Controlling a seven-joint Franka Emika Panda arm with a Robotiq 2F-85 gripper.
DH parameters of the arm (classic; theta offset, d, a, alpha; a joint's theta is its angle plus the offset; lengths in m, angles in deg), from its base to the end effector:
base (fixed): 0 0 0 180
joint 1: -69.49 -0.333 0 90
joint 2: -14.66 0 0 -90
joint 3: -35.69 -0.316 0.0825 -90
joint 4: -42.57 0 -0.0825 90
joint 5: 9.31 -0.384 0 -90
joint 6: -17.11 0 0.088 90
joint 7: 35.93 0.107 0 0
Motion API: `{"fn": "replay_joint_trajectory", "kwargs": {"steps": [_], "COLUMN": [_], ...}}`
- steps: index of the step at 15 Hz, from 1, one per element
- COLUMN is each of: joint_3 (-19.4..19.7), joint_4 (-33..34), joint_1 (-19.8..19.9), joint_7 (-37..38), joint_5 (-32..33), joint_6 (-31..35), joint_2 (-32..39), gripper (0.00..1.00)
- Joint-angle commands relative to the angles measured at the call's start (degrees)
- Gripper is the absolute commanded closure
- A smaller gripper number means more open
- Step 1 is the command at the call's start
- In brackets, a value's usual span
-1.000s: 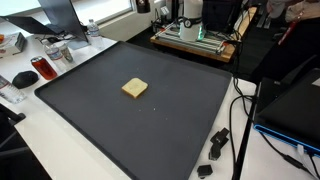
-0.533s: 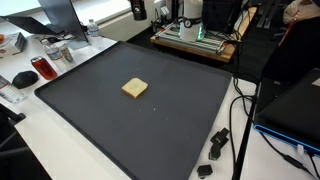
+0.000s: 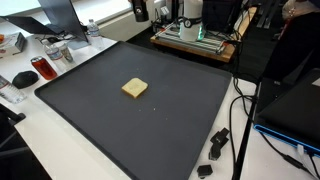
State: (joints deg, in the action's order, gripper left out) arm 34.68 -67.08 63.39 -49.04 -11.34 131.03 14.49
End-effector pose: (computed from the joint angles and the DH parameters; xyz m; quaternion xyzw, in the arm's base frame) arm 0.5625 0.0724 0.4991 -0.9847 -0.1689 -0.0395 0.0144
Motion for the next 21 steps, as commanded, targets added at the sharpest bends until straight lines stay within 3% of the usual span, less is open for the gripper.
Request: {"fn": "replay_joint_trajectory", "kwargs": {"steps": [1,6,8,13,21], "joint_3": [-1.73,-2.97,-2.65,-0.52,2.54], "joint_4": [0.83,0.97,1.91,5.79,11.34], "joint_1": [0.33,-0.74,-1.96,-6.05,-11.01], "joint_7": [3.67,18.93,27.68,46.48,60.10], "joint_5": [-4.25,3.51,9.89,23.86,33.07], "joint_6": [3.64,9.97,11.23,6.00,2.20], "joint_2": [2.81,8.09,11.08,18.41,28.45], "gripper": [0.95,0.95,0.95,0.95,0.95]}}
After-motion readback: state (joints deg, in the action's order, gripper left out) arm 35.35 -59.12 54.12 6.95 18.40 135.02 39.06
